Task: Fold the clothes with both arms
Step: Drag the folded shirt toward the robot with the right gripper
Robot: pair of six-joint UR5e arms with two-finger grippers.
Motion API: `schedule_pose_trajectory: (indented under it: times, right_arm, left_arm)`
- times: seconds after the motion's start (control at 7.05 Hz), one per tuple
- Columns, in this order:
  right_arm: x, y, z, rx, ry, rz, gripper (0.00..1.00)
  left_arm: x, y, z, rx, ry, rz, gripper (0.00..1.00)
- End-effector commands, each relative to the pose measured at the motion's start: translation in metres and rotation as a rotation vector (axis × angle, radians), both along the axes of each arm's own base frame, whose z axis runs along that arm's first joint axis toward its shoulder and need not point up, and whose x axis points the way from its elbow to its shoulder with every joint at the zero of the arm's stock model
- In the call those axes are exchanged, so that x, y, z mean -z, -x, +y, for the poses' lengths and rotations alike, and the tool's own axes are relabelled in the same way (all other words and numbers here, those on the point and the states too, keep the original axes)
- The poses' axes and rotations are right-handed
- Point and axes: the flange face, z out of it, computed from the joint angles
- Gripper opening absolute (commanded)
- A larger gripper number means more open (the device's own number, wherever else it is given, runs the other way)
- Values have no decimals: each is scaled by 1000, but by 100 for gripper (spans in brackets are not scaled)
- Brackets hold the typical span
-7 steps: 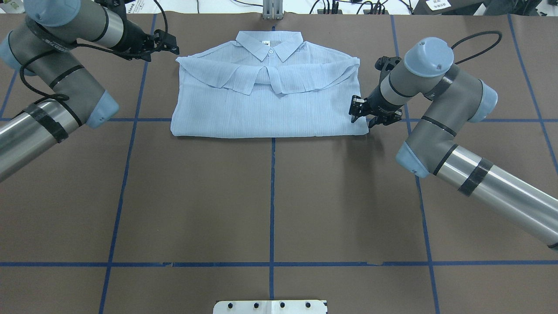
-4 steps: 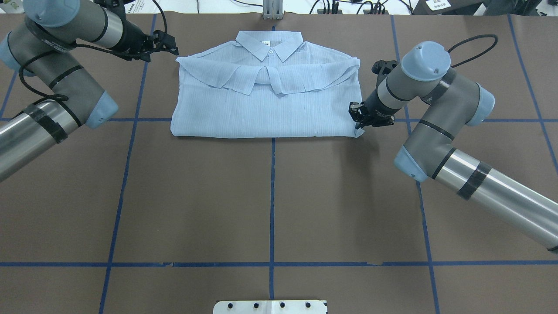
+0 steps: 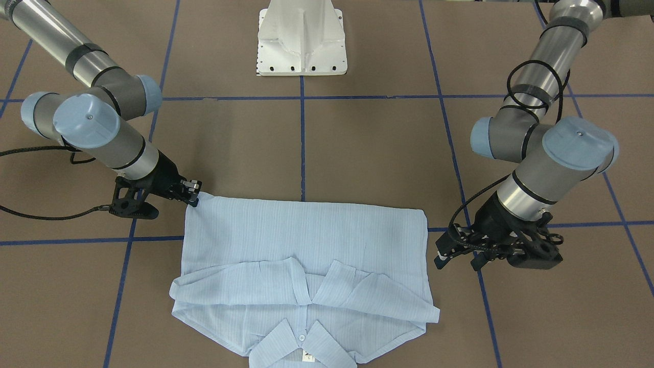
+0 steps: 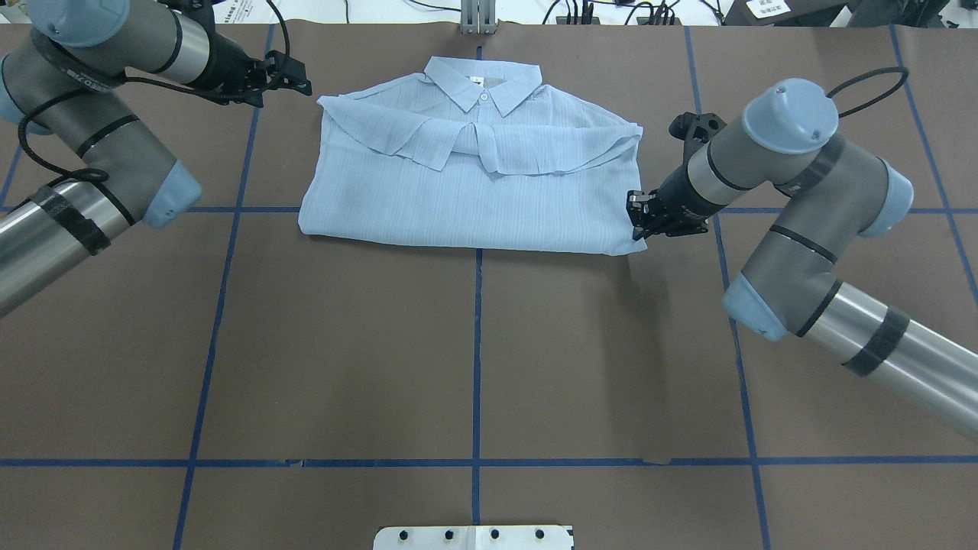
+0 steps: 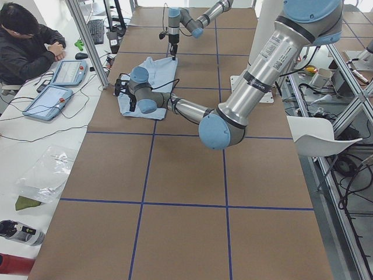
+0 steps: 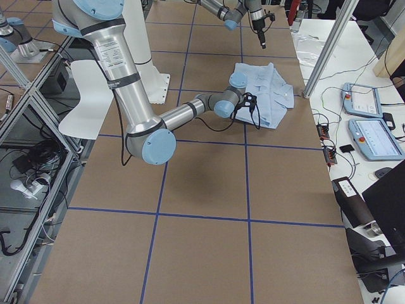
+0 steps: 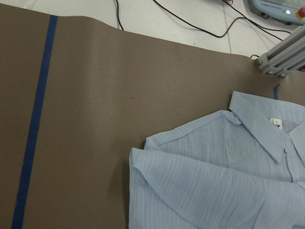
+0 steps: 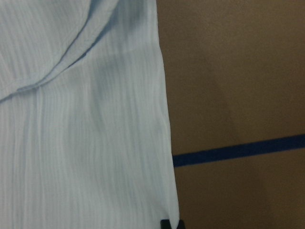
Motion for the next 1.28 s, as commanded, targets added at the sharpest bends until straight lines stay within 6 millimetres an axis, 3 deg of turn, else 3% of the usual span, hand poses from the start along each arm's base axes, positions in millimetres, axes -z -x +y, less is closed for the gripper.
schedule_pose_trajectory:
  times: [0.0,0.14,0.43,0.57,0.85,0.99,1.14]
  right_arm:
    - [-5,-40,58,58,8,-44,0]
    - [-5,-58,93,93,17,-62,0]
    - [6,-83,187,224,14,-97,0]
    - [17,-74,238,343,15,-117,0]
    - [36,-26,321,571,6,-149,0]
    - [40,-16,344,632,4,-158,0]
    - [41,-12,349,645,4,-159,96]
  left_arm:
    - [4,6,9,3,1,-1,94]
    - [7,10,12,6,-7,4,94]
    - [5,15,17,13,-13,4,94]
    - [5,17,19,13,-15,6,94]
    - [4,17,20,13,-15,6,94]
    - [-2,20,24,14,-12,3,94]
    - [-2,21,26,13,-13,4,94]
